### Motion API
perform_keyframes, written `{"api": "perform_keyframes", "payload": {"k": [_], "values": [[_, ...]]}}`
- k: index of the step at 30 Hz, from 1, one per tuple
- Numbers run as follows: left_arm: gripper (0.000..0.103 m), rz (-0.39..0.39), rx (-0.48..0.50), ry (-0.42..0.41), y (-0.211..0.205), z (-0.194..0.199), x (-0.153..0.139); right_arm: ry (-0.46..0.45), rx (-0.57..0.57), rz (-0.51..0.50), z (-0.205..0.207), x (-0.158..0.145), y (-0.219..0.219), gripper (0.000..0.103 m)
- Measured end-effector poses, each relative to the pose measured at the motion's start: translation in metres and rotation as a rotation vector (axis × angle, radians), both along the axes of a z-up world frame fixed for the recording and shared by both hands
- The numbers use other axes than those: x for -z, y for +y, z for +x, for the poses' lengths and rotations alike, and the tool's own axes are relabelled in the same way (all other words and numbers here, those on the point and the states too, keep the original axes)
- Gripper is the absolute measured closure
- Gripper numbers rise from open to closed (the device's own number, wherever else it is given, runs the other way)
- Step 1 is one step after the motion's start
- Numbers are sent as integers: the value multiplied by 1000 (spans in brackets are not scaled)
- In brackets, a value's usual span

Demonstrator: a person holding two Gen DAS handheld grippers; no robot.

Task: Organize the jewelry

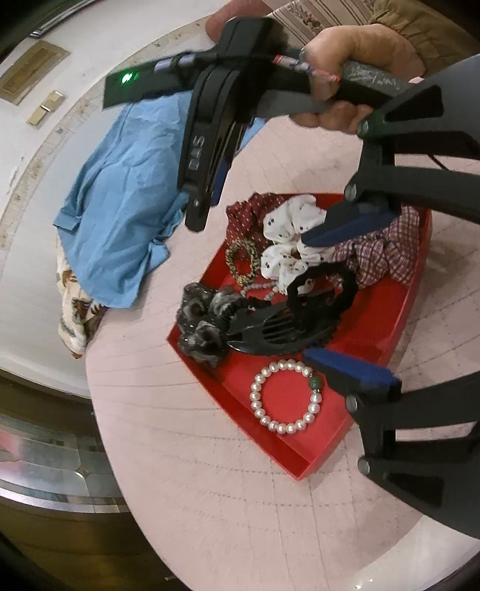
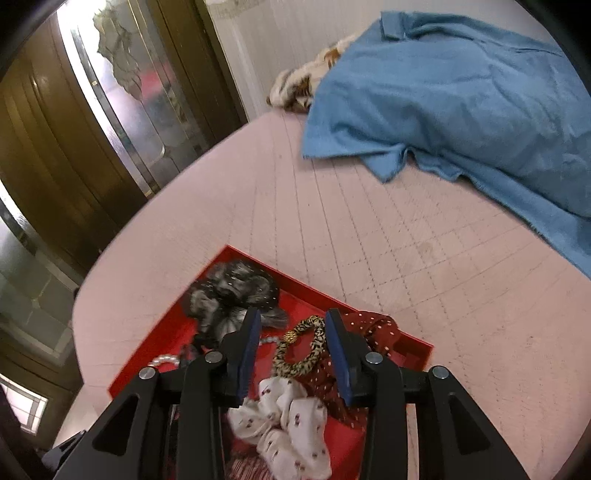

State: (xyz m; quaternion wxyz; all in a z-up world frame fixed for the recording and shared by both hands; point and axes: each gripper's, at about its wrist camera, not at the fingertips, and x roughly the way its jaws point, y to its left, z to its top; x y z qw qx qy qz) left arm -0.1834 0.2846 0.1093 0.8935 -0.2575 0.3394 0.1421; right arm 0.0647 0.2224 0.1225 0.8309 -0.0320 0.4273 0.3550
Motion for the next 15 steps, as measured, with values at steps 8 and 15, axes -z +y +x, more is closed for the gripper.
{"api": "perform_keyframes", "payload": {"k": [8, 15], "values": [[34, 67, -15, -11, -18, -20, -18, -34, 32, 30, -40, -18, -52, 48], [26, 240, -8, -33, -57, -33, -43, -30, 122, 36, -82, -12, -115, 44]]}}
